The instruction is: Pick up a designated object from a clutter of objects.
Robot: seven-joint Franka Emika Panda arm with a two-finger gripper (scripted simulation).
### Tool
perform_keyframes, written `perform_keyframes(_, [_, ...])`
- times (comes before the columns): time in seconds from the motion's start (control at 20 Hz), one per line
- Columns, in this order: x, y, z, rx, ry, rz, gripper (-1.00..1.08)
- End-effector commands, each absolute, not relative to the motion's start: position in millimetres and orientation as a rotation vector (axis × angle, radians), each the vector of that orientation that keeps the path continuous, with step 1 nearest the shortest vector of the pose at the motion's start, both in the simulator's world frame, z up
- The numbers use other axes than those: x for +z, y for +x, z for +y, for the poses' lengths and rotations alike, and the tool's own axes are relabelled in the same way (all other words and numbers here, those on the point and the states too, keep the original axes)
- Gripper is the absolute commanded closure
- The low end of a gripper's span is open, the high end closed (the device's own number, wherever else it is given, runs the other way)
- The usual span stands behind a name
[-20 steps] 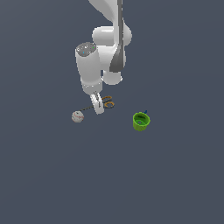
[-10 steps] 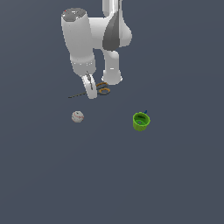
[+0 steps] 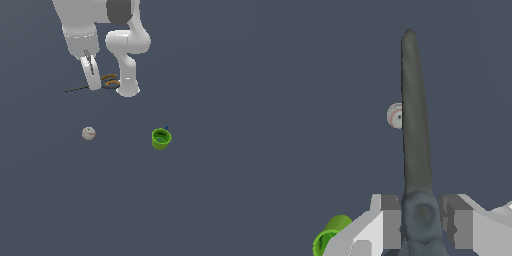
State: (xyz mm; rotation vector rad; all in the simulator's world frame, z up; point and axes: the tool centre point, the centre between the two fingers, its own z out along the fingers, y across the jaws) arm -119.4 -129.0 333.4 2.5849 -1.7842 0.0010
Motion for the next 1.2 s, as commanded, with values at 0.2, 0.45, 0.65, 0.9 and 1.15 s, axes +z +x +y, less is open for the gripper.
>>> perform_keyframes(0.2, [386.8,-122.5,-141.2,0.0,2.586,-1.783,1.08])
perform_keyframes(0.45, [415.1,-122.6,-147.9,0.0,2.587,-1.782,1.08])
perform_keyframes(0.65, [429.5,-122.4,-151.3,0.0,2.588,-1.781,1.08])
perform_keyframes(0.9, [436.2,-121.9,-153.2,0.0,2.588,-1.781,1.08])
perform_keyframes(1.15, [433.6,-121.3,-152.8,0.0,2.588,-1.781,1.08])
